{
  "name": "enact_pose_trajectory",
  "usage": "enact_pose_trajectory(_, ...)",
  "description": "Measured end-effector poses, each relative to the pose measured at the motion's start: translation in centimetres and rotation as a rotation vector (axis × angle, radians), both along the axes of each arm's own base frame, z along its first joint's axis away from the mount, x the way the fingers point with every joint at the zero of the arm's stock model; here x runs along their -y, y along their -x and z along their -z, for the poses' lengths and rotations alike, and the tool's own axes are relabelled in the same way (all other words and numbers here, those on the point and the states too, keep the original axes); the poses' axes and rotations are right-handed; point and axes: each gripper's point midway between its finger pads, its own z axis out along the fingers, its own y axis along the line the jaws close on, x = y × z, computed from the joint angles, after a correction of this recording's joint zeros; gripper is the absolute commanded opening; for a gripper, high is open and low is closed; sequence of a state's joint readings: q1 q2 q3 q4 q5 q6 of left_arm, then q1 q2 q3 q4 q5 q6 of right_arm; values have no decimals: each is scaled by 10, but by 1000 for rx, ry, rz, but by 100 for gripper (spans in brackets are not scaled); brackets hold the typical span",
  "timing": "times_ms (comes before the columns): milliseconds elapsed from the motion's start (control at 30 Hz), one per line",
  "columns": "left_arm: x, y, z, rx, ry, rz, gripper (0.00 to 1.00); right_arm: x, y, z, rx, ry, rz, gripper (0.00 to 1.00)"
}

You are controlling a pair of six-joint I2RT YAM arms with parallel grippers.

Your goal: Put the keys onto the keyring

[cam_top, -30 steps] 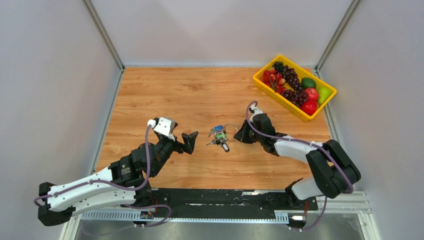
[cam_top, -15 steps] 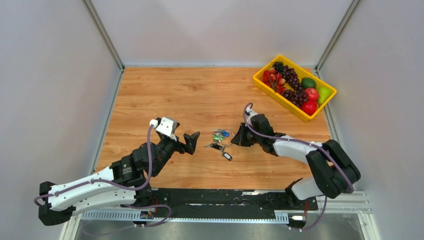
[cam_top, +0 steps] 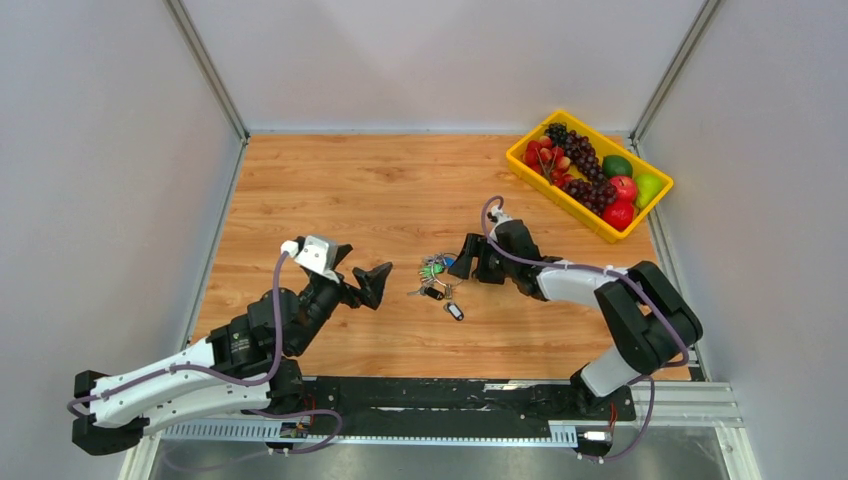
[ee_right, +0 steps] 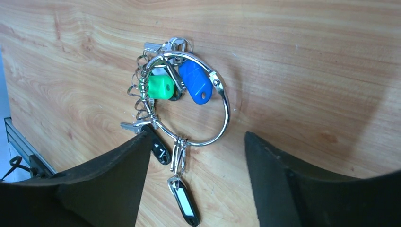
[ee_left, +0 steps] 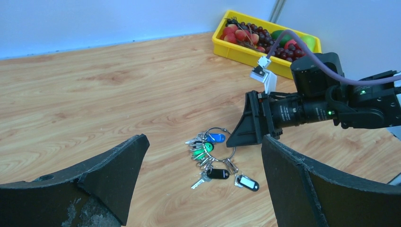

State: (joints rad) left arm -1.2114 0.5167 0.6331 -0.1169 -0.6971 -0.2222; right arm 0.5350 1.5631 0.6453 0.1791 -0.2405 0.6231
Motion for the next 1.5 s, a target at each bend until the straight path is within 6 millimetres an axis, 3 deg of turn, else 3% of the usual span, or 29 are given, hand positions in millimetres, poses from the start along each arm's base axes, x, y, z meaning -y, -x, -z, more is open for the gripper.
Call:
enact_pose_trajectory(133, 1, 0, 4, -7, -20, 0, 100, 4, -3, -18, 43, 3, 20, 85)
enact_pose_trajectory(233, 2, -1, 9, -13, -42, 1, 100, 9, -8, -43, 110, 7, 35, 99)
enact_pose_trajectory(500, 10, -3, 18, -25, -109, 9, 100, 21, -20, -128, 332, 15, 54, 100)
enact_pose_trajectory(767, 13, -5, 8, -17, -122, 7, 100, 46, -29, -194, 503, 136, 170, 100)
enact_pose_trajectory(933, 11, -5, -4, -4, -121, 5, 100, 65, -22, -229, 603, 166, 235, 100)
enact_pose_trajectory(1100, 11, -5, -11, 3, -111, 6, 100, 78, -15, -253, 664, 169, 263, 100)
enact_pose_trajectory(1500, 12, -5, -11, 1, -113, 13, 100, 87, -9, -276, 706, 190, 263, 100)
